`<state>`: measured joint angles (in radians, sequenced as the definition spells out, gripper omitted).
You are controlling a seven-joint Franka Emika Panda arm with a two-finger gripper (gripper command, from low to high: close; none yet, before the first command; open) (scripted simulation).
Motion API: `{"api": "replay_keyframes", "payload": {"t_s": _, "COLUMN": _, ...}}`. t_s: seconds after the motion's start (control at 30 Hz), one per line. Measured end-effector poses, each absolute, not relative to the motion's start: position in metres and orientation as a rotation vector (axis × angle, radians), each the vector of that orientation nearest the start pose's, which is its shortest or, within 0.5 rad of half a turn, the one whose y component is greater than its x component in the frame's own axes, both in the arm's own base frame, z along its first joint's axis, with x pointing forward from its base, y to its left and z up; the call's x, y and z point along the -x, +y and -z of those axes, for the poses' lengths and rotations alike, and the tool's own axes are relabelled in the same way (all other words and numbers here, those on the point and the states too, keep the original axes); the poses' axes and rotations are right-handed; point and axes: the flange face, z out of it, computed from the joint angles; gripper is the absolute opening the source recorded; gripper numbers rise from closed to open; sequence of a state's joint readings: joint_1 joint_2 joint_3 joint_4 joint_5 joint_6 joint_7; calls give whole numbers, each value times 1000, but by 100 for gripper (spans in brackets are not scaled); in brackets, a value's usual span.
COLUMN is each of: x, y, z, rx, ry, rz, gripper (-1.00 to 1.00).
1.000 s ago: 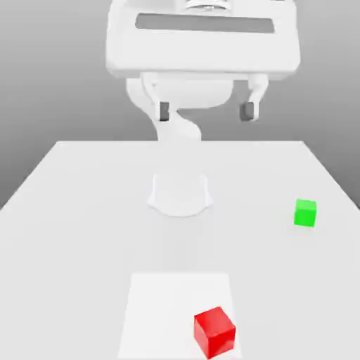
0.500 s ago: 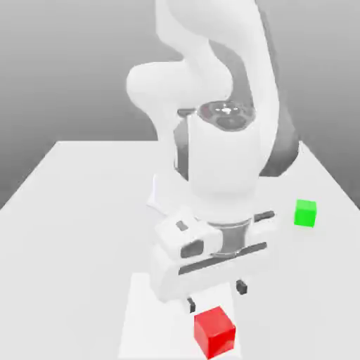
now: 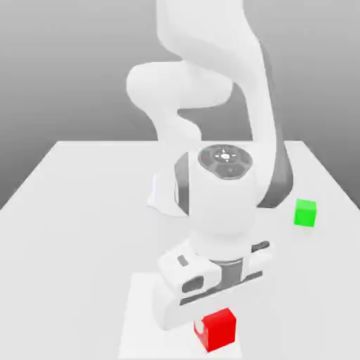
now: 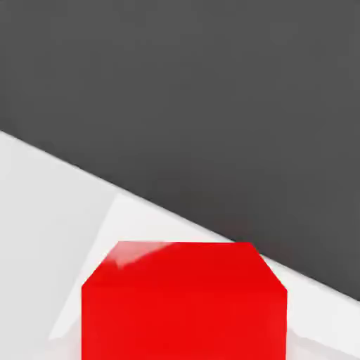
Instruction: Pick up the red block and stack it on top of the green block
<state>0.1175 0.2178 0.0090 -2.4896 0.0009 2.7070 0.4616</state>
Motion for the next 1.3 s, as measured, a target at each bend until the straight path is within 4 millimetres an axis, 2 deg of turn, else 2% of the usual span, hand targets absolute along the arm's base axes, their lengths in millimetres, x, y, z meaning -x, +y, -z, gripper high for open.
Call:
{"api": "replay_keyframes", "payload": {"t_s": 0.07, "x": -453, "y": 102, "z": -216, "rx": 3087, "ry": 425, "rz": -10, "gripper": -100}}
{"api": "replay_keyframes", "payload": {"t_s": 0.13, "x": -428, "y": 150, "z": -225, "rx": 3080, "ry": 302, "rz": -22, "gripper": -100}}
{"api": "replay_keyframes", "payload": {"t_s": 0.2, "x": -390, "y": 207, "z": -233, "rx": 3075, "ry": 124, "rz": -35, "gripper": -100}}
{"api": "replay_keyframes", "payload": {"t_s": 0.23, "x": -370, "y": 230, "z": -237, "rx": 3071, "ry": 47, "rz": -42, "gripper": -100}}
{"api": "replay_keyframes", "payload": {"t_s": 0.33, "x": -305, "y": 285, "z": -245, "rx": 3059, "ry": -174, "rz": -58, "gripper": -100}}
{"api": "replay_keyframes", "payload": {"t_s": 0.53, "x": -193, "y": 325, "z": -253, "rx": 3049, "ry": -466, "rz": -56, "gripper": -100}}
{"api": "replay_keyframes", "payload": {"t_s": 0.7, "x": -98, "y": 331, "z": -248, "rx": 3040, "ry": -756, "rz": -12, "gripper": -100}}
{"api": "replay_keyframes", "payload": {"t_s": 0.8, "x": -86, "y": 329, "z": -242, "rx": 3042, "ry": -800, "rz": 11, "gripper": -100}}
{"api": "replay_keyframes", "payload": {"t_s": 1.3, "x": -89, "y": 329, "z": -208, "rx": 3060, "ry": -812, "rz": 42, "gripper": -100}}
